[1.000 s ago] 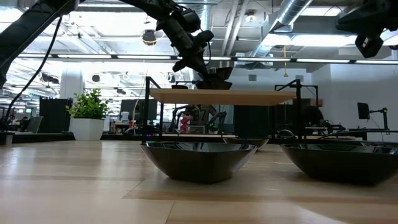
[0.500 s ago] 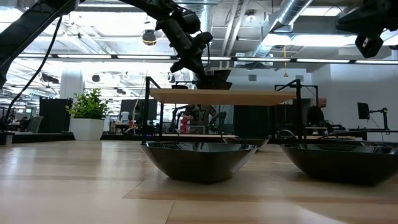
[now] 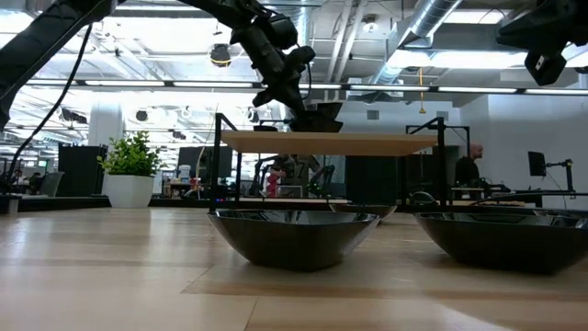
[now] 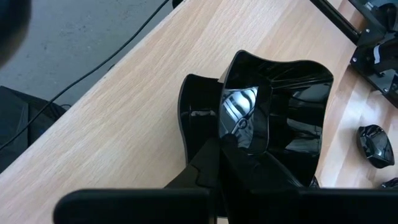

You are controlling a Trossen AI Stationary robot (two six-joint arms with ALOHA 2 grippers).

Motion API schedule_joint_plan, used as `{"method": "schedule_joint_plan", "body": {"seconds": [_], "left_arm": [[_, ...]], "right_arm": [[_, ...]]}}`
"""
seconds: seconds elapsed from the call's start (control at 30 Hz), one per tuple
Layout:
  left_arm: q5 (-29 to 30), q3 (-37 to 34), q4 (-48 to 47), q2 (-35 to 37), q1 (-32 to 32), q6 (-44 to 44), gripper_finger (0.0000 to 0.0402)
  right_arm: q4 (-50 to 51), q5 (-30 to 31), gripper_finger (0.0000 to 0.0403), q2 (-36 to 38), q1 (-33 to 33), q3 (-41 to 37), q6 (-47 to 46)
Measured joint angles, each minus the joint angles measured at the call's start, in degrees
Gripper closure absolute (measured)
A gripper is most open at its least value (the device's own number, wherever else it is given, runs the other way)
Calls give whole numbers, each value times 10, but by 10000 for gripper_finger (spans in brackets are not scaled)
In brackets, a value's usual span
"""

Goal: Pick & Place Mini shaped plates
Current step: Stack the distorted square plate on top of the distorted square plates on the shelf

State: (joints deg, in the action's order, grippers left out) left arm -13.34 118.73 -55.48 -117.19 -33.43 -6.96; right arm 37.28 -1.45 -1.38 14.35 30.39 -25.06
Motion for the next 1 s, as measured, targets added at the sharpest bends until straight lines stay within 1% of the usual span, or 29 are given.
{"method": "schedule_joint_plan", "body": {"seconds": [0.27, 0.43, 0.87, 1.0], "left_arm": [[-1, 0, 0, 0, -1, 0, 398], [-35, 0, -7, 0, -5, 0, 398], [-26, 0, -11, 0, -5, 0, 397], [-26, 0, -11, 0, -5, 0, 383]], "right_arm": [[0, 0, 355, 0, 0, 0, 0], [0, 0, 355, 0, 0, 0, 0], [0, 0, 355, 0, 0, 0, 0], [0, 0, 355, 0, 0, 0, 0]]}}
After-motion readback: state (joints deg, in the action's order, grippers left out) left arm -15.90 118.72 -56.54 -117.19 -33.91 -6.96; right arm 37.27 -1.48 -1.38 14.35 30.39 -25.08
